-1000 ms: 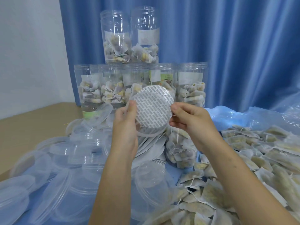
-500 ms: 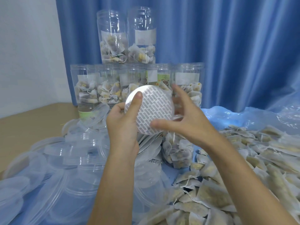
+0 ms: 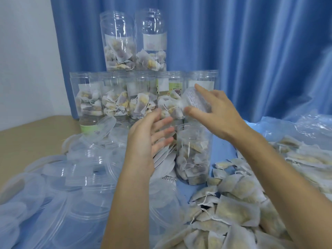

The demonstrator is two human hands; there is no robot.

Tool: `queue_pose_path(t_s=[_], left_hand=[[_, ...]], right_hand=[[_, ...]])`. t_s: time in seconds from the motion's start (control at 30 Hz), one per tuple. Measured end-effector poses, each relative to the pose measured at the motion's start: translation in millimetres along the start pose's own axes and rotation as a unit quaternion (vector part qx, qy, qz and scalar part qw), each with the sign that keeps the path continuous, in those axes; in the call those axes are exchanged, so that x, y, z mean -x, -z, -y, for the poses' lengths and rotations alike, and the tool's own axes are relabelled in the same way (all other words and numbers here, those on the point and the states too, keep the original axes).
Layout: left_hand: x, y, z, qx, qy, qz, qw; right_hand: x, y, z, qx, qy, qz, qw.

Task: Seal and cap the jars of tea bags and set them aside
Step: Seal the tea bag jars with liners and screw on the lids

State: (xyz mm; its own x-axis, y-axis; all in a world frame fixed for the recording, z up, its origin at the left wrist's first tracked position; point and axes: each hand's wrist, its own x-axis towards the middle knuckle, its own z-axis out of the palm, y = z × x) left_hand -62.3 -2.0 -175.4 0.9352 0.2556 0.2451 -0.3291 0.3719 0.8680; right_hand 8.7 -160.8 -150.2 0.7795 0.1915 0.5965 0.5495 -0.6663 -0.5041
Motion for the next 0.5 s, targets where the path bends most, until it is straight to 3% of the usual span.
queue_pose_path(t_s=[0.17, 0.5], left_hand=[[-3, 7, 0, 0.018, 0.0, -0.061, 0.998], [-4, -1, 4, 0.024, 0.007, -0.07, 0.997]], right_hand=[[-20, -14, -16, 0.172, -0.047, 0.12, 0.977], [-30, -38, -32, 0.189, -0.079, 0.219, 0.954]])
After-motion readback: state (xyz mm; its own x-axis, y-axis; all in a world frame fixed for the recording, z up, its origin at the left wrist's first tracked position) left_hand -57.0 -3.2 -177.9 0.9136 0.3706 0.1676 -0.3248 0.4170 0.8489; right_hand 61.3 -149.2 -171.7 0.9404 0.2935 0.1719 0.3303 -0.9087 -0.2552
